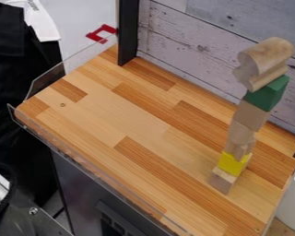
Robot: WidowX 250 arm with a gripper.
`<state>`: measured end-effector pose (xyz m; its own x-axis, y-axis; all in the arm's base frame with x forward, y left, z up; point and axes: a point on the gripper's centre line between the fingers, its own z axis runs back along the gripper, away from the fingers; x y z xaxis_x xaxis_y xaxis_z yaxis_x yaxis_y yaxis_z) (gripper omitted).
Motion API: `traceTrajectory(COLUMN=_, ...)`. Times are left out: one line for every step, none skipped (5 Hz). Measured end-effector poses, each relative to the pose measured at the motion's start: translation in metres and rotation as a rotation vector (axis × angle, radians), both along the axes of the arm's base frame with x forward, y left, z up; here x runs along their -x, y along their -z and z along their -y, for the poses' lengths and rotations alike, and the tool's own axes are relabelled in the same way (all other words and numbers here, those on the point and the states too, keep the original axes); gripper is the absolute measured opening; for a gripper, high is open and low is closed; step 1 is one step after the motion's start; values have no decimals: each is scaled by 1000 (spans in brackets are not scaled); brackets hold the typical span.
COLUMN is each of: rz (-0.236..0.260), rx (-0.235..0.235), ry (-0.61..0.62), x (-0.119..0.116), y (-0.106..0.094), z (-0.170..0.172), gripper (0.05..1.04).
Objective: Take off the thing and put the left side of the table
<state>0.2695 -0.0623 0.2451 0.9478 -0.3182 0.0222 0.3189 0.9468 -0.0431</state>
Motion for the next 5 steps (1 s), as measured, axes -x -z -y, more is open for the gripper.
traceTrajectory(rz=-17, rx=1, ry=58, x=-1, y=3, z=17, gripper=999)
traceTrajectory(rz=-29, rx=4, ry=68, x=-3, y=6, z=21, gripper=999)
traceTrajectory(rz=-43, rx=8, ry=78, x=-3, y=9, z=27, gripper=999)
traceTrajectory(rz=-48, rx=3, ry=98, x=0, y=9, z=37, gripper=999)
traceTrajectory(rz=-54, rx=3, ry=122, x=3, y=10, z=47, gripper=999)
